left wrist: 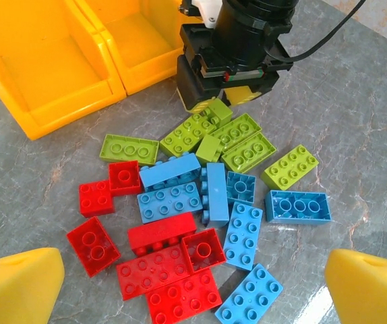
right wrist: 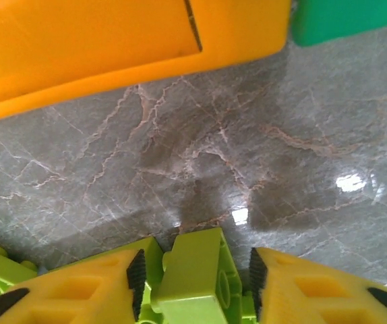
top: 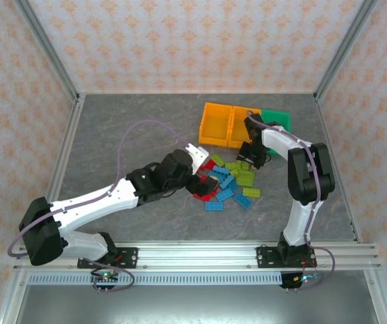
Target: Sort the legos into containers by color
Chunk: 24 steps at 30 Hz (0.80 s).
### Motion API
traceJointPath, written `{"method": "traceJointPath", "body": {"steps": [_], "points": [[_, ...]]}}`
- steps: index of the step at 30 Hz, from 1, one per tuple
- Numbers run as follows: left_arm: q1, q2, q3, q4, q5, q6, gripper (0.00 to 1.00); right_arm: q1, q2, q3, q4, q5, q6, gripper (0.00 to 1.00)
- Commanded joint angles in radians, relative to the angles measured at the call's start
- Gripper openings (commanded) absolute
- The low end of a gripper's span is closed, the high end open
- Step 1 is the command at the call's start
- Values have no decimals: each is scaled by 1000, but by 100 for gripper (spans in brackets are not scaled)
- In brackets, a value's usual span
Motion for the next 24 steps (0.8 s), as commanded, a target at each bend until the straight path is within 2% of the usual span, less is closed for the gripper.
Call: {"method": "traceJointPath", "body": {"steps": [1,5,16,20,24], "points": [[-5,-21,-10,13,-30,1,100,11,12,-17,-17,44,-5,37],[-5,-6,-5,21,-45,-3,100,11,-42,-21,-27,59,8,31],[-4,25,4,64,-96,-26,100,2,-283,3,-50,191,68,29],[-3,30,16,76,-109,-30,100,-76,-320,60,-37,251,87,29],[4,47,32,72,-106,-82,100,-196,-251,111,40,236,95,29]]}}
